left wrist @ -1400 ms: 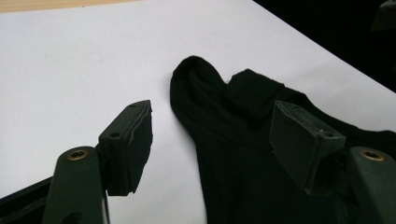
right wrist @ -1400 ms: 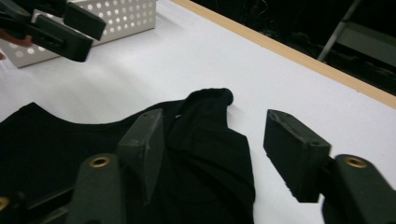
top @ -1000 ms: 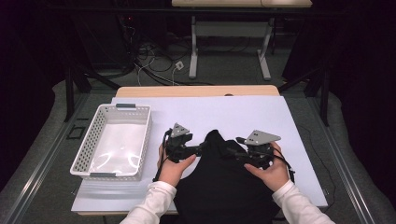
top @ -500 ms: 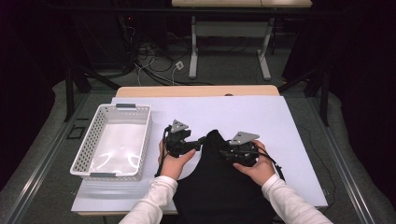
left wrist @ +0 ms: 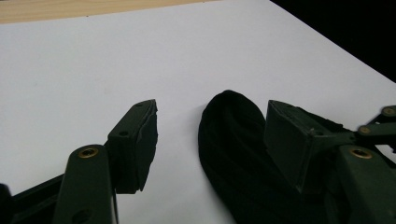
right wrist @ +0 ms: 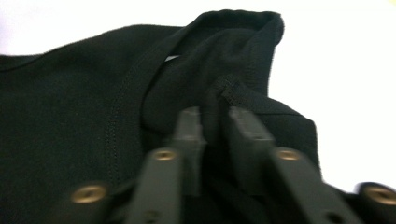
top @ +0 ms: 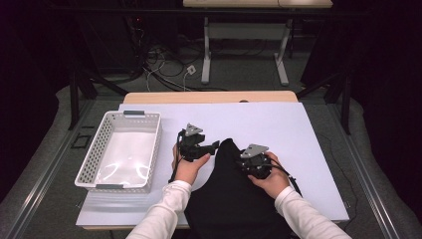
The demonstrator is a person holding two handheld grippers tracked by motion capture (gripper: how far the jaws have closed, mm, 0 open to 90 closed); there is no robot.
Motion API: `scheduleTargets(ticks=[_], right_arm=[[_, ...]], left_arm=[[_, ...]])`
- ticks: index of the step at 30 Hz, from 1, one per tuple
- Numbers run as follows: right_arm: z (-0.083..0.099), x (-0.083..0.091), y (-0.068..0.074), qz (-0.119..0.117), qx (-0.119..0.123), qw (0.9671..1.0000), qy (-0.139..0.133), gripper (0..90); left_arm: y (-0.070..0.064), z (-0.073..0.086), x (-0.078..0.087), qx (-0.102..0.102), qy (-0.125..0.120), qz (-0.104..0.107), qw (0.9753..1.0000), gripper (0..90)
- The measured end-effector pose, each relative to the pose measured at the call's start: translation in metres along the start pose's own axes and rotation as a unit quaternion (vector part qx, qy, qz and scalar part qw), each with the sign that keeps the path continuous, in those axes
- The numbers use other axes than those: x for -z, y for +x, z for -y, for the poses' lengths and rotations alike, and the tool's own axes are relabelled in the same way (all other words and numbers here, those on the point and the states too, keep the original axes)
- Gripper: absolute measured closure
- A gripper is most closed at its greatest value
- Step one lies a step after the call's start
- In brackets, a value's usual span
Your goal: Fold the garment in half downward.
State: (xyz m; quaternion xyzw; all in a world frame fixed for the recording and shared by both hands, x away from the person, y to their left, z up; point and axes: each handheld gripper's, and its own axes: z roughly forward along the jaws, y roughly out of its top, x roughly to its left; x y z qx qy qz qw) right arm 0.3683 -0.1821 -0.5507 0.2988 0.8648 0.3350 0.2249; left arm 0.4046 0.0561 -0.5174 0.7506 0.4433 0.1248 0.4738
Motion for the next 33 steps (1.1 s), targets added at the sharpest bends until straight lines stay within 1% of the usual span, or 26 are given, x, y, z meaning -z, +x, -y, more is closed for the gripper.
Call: scheduleTargets(ticks=[1,2,4,6,7,10,11,13,16,18,20,21,24,27,28,31,33], right_arm=[[-0.001,0.003,-0.002,0.001,-0.005,1.0000,0.000,83.0],[-0.002,0.007,-0.005,0.001,-0.008,0.9999,-0.006,84.0],[-0.002,0.014,-0.013,0.003,-0.018,0.9997,-0.015,84.6],[-0.003,0.022,-0.025,0.006,-0.034,0.9991,-0.025,84.9],[-0.003,0.026,-0.033,0.006,-0.048,0.9984,-0.030,85.0],[-0.004,0.035,-0.051,0.007,-0.068,0.9968,-0.041,85.2],[-0.004,0.038,-0.058,0.004,-0.078,0.9959,-0.046,85.2],[-0.006,0.042,-0.068,0.002,-0.085,0.9950,-0.052,85.2],[-0.007,0.047,-0.082,0.012,-0.096,0.9937,-0.056,85.2],[-0.005,0.048,-0.090,0.012,-0.109,0.9924,-0.056,85.2],[-0.003,0.048,-0.094,0.010,-0.118,0.9915,-0.053,85.2],[-0.002,0.047,-0.095,0.010,-0.122,0.9911,-0.052,85.1],[0.001,0.044,-0.097,0.011,-0.123,0.9912,-0.048,85.1],[0.002,0.041,-0.096,0.010,-0.120,0.9917,-0.045,85.0],[0.002,0.041,-0.095,0.010,-0.118,0.9919,-0.045,85.0],[0.001,0.040,-0.094,0.009,-0.117,0.9921,-0.044,85.0],[0.001,0.039,-0.094,0.009,-0.117,0.9921,-0.045,84.9]], left_arm=[[0.000,0.000,-0.002,0.000,0.002,-0.001,1.0000,35.5],[0.000,-0.001,-0.004,0.001,0.004,-0.003,1.0000,35.7],[0.001,-0.003,-0.006,-0.002,0.009,-0.004,1.0000,36.3],[0.001,-0.004,-0.009,-0.004,0.013,-0.008,0.9999,37.3],[0.001,-0.005,-0.010,-0.002,0.014,-0.009,0.9999,37.8],[0.002,-0.008,-0.015,-0.004,0.017,-0.011,0.9998,39.0],[0.002,-0.008,-0.016,-0.004,0.018,-0.012,0.9998,39.3],[0.003,-0.009,-0.020,-0.003,0.020,-0.011,0.9997,40.2],[0.003,-0.011,-0.029,-0.004,0.031,-0.013,0.9994,41.1],[0.003,-0.012,-0.034,-0.008,0.036,-0.015,0.9992,42.4],[0.004,-0.013,-0.040,-0.010,0.040,-0.018,0.9990,44.5],[0.004,-0.013,-0.043,-0.007,0.039,-0.018,0.9991,45.3],[0.004,-0.012,-0.053,-0.005,0.052,-0.022,0.9984,47.5],[0.003,-0.013,-0.061,-0.003,0.058,-0.018,0.9981,50.3],[0.003,-0.013,-0.065,-0.007,0.064,-0.018,0.9978,51.3],[0.000,-0.012,-0.073,-0.007,0.073,-0.012,0.9972,55.6],[-0.001,-0.011,-0.080,-0.005,0.083,-0.002,0.9966,58.7]])
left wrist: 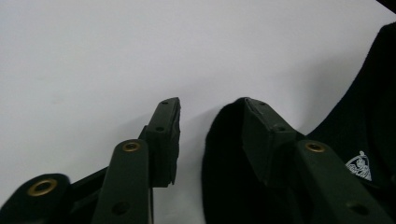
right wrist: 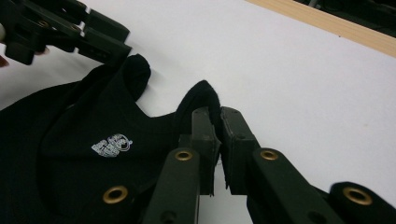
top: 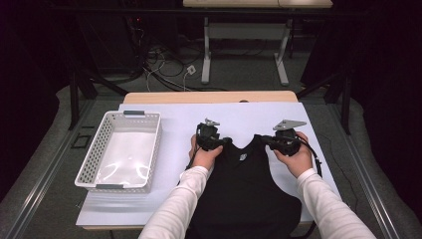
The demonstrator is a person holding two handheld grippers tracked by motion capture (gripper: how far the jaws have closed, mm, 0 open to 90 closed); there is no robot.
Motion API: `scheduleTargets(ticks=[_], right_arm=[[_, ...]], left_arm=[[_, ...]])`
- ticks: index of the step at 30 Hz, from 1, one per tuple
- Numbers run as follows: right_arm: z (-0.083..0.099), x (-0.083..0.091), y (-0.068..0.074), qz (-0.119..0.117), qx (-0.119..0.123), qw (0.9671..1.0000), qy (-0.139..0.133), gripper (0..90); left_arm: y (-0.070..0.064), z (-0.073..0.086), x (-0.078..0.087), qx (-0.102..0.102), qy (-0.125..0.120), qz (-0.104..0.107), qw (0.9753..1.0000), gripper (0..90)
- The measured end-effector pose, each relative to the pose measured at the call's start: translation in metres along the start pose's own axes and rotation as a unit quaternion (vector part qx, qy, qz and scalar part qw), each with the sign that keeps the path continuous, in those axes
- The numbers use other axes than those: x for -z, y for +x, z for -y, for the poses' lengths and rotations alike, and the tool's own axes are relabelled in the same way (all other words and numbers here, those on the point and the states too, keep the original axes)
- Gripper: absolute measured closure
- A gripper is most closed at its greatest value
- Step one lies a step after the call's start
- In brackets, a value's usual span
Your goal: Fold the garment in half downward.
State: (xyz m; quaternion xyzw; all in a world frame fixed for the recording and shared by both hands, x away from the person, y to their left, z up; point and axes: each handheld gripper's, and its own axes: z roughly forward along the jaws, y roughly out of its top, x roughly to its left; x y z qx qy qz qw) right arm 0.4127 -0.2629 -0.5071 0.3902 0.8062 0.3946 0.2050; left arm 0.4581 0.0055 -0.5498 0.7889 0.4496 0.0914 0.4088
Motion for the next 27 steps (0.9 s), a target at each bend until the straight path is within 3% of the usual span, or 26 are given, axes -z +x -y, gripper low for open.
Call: scheduleTargets(ticks=[3,9,13,18,22,24,27], right_arm=[[0.000,0.000,0.000,0.000,0.000,1.0000,0.001,85.0],[-0.001,-0.001,0.002,-0.002,0.002,1.0000,0.001,85.0],[-0.001,-0.001,0.002,-0.003,0.003,1.0000,-0.002,85.0],[-0.002,0.001,0.001,-0.006,-0.002,1.0000,-0.007,85.0],[-0.004,0.003,0.002,-0.011,-0.007,0.9998,-0.015,85.0],[-0.005,0.005,0.003,-0.015,-0.010,0.9996,-0.020,85.1],[-0.006,0.006,0.005,-0.018,-0.008,0.9995,-0.026,85.1]], left_arm=[[0.000,0.001,-0.006,-0.003,0.012,0.000,0.9999,66.0],[0.006,0.002,-0.008,0.026,0.027,0.021,0.9991,83.3],[0.006,0.000,-0.001,0.035,0.027,0.023,0.9988,87.7],[0.005,-0.006,0.016,0.026,0.009,0.011,0.9996,88.6],[0.004,-0.010,0.033,0.034,-0.007,-0.009,0.9994,89.0],[0.005,-0.011,0.041,0.048,-0.006,-0.008,0.9988,89.0],[0.003,-0.012,0.054,0.059,-0.016,-0.041,0.9973,89.0]])
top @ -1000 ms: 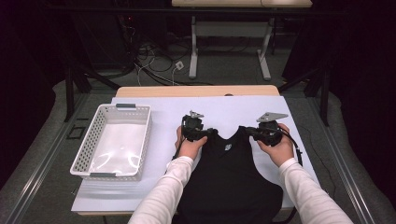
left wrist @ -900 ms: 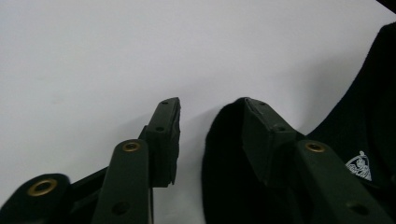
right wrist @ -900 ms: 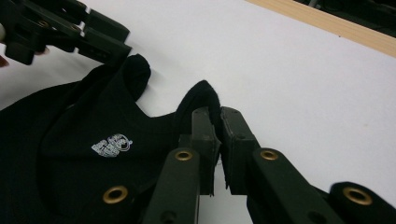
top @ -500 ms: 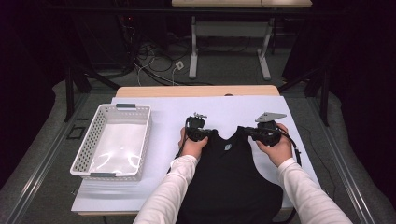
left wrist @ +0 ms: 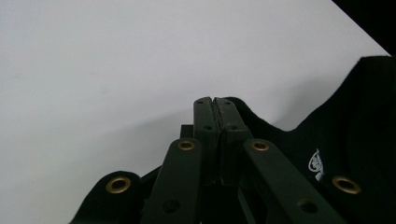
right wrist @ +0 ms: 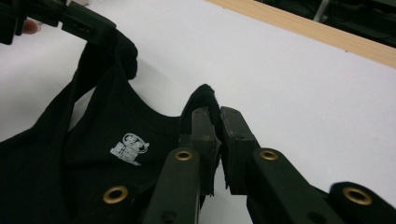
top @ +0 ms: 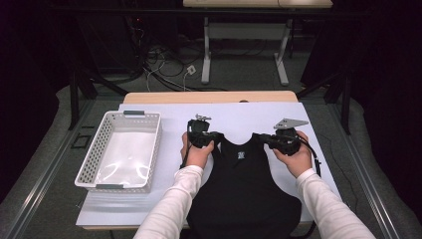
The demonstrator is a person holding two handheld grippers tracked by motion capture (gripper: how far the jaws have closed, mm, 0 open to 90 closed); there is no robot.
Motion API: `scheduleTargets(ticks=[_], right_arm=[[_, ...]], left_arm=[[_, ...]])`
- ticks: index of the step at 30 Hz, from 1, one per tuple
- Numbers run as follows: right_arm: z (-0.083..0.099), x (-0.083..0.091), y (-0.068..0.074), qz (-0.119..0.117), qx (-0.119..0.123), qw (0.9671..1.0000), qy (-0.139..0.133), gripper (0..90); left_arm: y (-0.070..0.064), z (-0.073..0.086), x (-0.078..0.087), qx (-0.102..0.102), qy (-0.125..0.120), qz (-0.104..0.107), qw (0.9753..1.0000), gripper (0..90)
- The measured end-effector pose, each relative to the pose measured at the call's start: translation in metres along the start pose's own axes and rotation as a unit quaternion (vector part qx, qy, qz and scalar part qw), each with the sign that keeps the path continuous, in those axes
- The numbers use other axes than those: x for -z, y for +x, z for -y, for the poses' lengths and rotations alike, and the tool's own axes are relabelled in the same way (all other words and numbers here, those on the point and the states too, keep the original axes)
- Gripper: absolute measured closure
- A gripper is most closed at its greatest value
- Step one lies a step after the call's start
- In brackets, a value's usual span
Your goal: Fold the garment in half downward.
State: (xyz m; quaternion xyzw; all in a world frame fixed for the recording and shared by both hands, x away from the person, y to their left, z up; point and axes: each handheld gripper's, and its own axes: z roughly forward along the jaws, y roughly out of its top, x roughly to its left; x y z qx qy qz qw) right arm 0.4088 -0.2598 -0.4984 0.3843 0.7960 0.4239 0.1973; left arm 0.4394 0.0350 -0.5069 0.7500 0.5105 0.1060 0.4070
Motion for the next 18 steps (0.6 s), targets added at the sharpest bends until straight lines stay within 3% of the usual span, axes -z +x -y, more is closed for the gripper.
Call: scheduleTargets(ticks=[2,6,12,16,18], right_arm=[[-0.001,0.002,0.001,-0.004,0.001,1.0000,-0.004,85.1],[-0.001,0.004,0.002,-0.004,0.001,0.9999,-0.011,85.0],[0.001,0.001,-0.005,-0.002,-0.011,0.9999,-0.007,85.1],[0.001,0.002,-0.006,-0.004,-0.011,0.9999,-0.007,85.1],[0.002,0.001,-0.007,-0.005,-0.014,0.9999,-0.006,85.1]], left_arm=[[-0.002,0.000,0.006,0.005,-0.010,-0.006,0.9999,88.9],[-0.008,0.000,0.008,-0.008,-0.007,-0.023,0.9997,89.0],[-0.001,0.000,-0.003,0.015,0.004,-0.062,0.9980,89.1],[-0.002,0.002,-0.005,0.007,0.003,-0.047,0.9989,89.0],[-0.004,0.002,-0.008,0.011,0.005,-0.029,0.9995,88.9]])
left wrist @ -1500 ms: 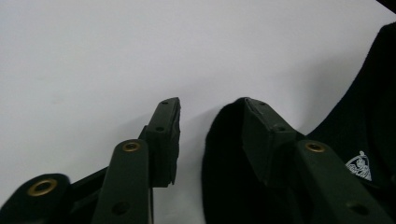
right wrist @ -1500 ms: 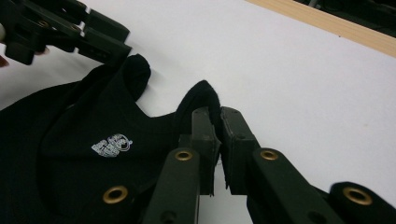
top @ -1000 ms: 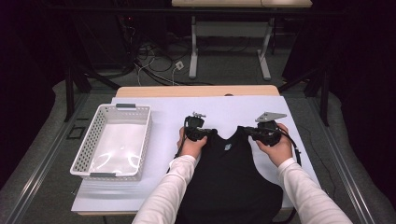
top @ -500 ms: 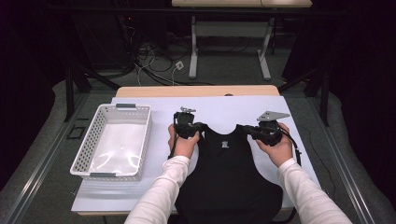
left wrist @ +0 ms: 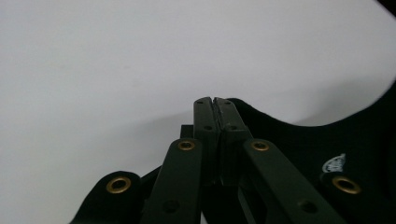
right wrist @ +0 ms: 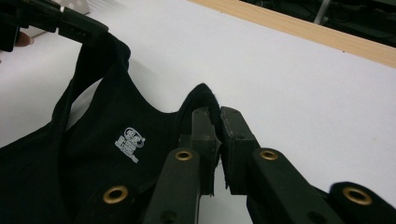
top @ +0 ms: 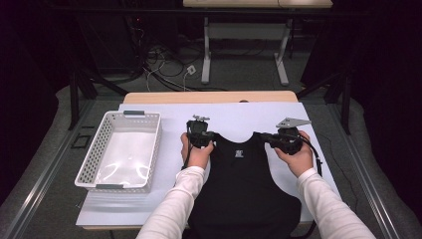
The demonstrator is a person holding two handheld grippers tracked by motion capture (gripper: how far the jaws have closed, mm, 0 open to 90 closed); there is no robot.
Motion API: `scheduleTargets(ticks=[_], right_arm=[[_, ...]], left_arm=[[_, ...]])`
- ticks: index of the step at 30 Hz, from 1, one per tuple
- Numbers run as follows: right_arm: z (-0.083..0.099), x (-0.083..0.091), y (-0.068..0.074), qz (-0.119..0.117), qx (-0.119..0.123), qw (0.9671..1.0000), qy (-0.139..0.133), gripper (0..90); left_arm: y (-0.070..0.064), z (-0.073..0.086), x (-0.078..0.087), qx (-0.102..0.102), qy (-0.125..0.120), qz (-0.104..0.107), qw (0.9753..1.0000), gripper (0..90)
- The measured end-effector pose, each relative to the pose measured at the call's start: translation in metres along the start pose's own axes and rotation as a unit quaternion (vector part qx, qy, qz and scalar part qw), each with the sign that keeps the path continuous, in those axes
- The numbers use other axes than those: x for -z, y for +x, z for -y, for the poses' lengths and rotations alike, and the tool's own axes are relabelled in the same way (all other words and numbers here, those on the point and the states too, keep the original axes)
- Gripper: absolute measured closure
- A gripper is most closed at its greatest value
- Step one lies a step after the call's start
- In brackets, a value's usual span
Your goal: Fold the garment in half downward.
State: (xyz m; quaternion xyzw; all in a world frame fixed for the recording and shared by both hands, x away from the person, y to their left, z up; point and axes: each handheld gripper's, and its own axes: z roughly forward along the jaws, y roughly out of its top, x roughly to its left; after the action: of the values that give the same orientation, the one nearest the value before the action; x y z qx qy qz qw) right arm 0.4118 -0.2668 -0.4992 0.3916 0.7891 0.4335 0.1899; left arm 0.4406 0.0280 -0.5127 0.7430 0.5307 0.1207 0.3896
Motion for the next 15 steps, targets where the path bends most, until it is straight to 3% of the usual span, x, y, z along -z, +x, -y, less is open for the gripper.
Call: scheduleTargets(ticks=[2,10,15], right_arm=[[0.001,-0.001,-0.001,0.003,-0.001,1.0000,0.001,85.1],[0.003,-0.005,-0.005,0.012,-0.003,0.9999,0.010,85.1],[0.006,-0.005,-0.012,0.018,-0.011,0.9997,0.014,85.2]], left_arm=[[-0.002,0.001,-0.005,0.002,0.009,0.025,0.9997,88.7],[-0.008,0.006,-0.026,0.016,0.025,0.054,0.9981,87.6],[-0.016,0.007,-0.031,0.006,0.029,0.071,0.9971,84.8]])
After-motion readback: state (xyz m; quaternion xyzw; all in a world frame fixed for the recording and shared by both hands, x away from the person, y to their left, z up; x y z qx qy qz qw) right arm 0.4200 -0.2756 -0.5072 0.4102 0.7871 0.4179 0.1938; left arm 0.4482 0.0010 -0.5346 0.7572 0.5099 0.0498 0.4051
